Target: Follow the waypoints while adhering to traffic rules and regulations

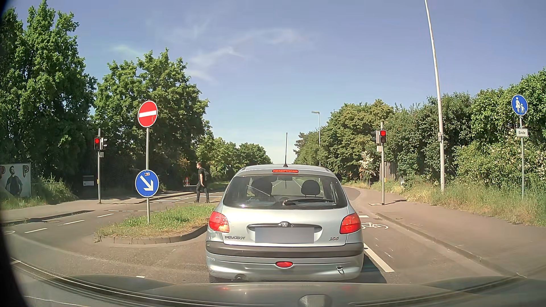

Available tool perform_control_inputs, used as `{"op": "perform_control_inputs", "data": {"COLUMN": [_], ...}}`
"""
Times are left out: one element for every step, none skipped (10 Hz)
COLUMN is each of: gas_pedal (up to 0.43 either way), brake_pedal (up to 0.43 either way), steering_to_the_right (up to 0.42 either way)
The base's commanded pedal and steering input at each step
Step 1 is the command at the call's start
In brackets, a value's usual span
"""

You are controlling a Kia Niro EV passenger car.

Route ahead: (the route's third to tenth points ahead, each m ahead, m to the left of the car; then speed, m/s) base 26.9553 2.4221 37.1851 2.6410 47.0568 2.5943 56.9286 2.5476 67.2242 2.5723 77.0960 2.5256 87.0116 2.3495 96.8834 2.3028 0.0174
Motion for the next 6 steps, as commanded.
{"op": "perform_control_inputs", "data": {"gas_pedal": [0.000, 0.000, 0.000, 0.000, 0.000, 0.000], "brake_pedal": [0.305, 0.305, 0.299, 0.293, 0.293, 0.293], "steering_to_the_right": [-0.001, -0.001, -0.001, -0.001, -0.001, -0.001]}}
